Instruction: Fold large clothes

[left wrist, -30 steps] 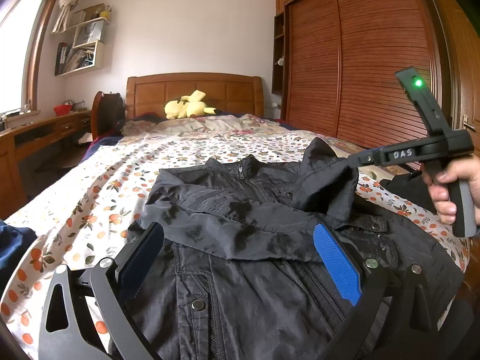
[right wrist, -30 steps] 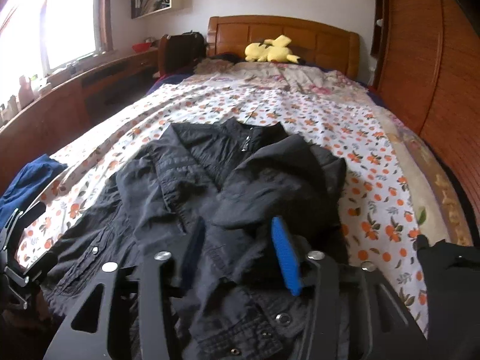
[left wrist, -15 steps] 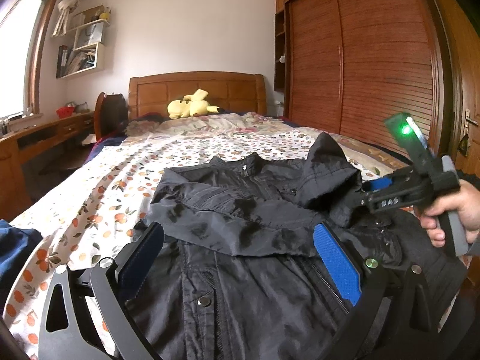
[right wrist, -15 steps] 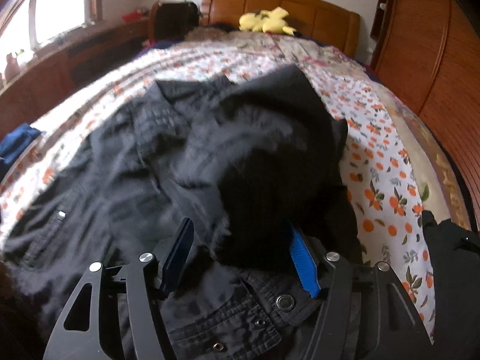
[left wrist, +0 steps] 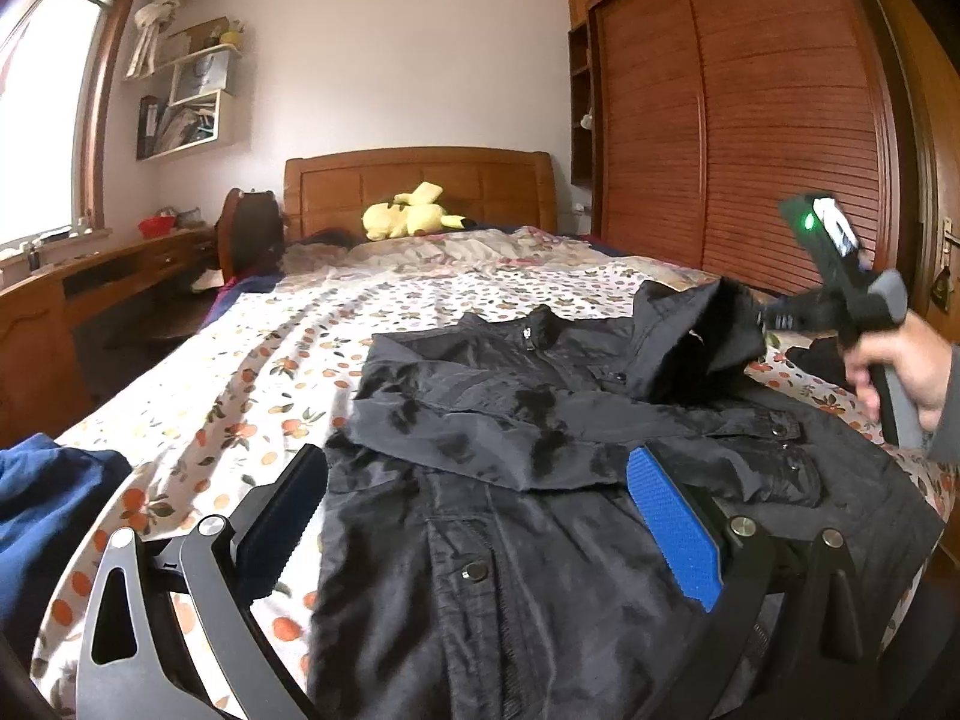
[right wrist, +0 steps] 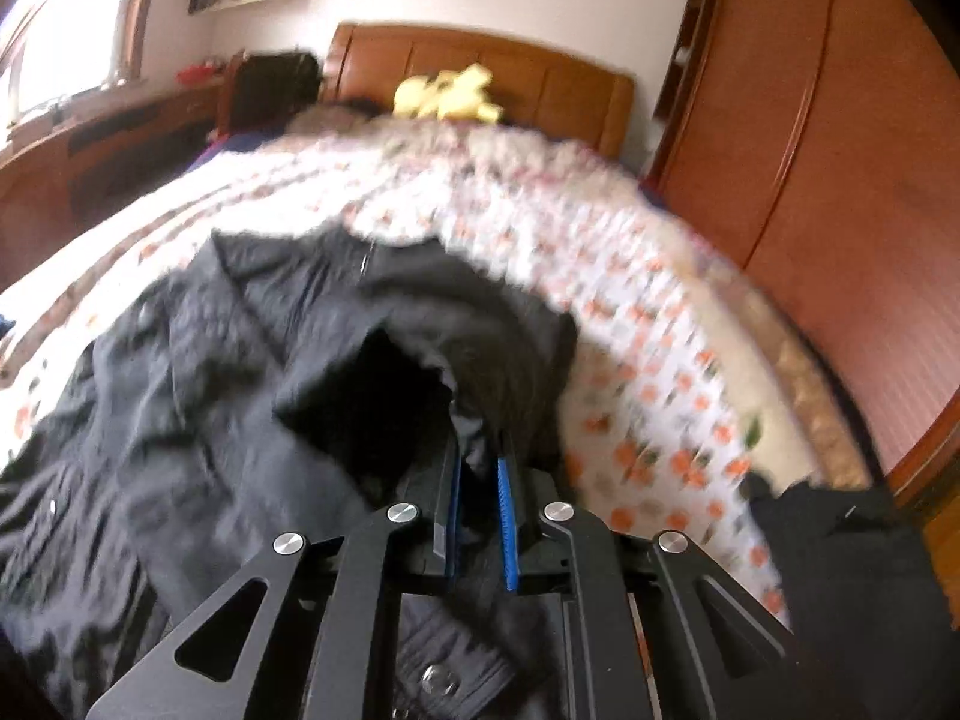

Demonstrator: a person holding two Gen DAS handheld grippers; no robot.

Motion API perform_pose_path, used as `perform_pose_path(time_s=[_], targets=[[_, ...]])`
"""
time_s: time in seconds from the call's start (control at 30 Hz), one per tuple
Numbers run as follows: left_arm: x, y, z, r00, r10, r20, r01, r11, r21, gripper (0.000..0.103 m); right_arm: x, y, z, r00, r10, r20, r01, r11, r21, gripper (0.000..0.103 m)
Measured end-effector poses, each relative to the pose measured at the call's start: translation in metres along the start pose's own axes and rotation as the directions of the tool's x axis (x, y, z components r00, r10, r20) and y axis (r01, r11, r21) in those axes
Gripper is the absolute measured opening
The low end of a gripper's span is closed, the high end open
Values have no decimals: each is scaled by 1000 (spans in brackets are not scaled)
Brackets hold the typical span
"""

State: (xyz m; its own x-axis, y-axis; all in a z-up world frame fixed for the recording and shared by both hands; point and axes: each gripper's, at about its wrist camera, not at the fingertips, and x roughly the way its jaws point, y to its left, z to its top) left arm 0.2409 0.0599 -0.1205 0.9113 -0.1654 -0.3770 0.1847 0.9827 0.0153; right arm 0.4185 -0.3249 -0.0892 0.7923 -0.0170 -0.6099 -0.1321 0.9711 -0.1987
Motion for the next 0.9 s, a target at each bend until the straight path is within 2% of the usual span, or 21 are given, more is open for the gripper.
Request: perform_pose_path(time_s=[0.1, 0.2, 0.3, 0.37, 0.47, 0.6, 0.77, 0.83, 0.9], targets=[[-5, 8, 0, 1000, 9, 0, -9, 1000, -9, 101, -19, 7, 20, 995, -30, 93, 33, 999, -25, 9], [-8, 14, 0, 1000, 19, 1, -19, 1000, -15, 101, -40, 23, 36, 981, -20, 194, 32, 998, -61, 9], [-11, 19, 1, 1000, 23, 1, -23, 999, -27, 101, -58, 50, 45, 964, 48, 262, -14, 991, -131, 9], [-13, 20, 2, 1000, 23, 5, -23, 999, -32, 101, -64, 71, 43, 959, 100, 267, -48, 980, -195, 9], [-13, 19, 3, 1000, 27, 7, -27, 999, -29, 101, -66, 97, 33, 956, 185, 226, -123, 957, -263, 9], [-13, 18, 4, 1000, 27, 3, -27, 999, -26, 101, -57, 113, 16, 959, 256, 124, -216, 938, -273, 10], [-12, 15, 5, 1000, 26, 0, -26, 999, -21, 101, -46, 118, -9, 954, 299, 28, -283, 925, -252, 14], [-12, 13, 6, 1000, 25, 0, -25, 999, -20, 101, -49, 118, -13, 947, 320, 15, -308, 921, -237, 20], [-10, 12, 5, 1000, 24, -3, -24, 1000, -18, 101, -55, 116, -19, 943, 332, 12, -321, 921, -220, 34]])
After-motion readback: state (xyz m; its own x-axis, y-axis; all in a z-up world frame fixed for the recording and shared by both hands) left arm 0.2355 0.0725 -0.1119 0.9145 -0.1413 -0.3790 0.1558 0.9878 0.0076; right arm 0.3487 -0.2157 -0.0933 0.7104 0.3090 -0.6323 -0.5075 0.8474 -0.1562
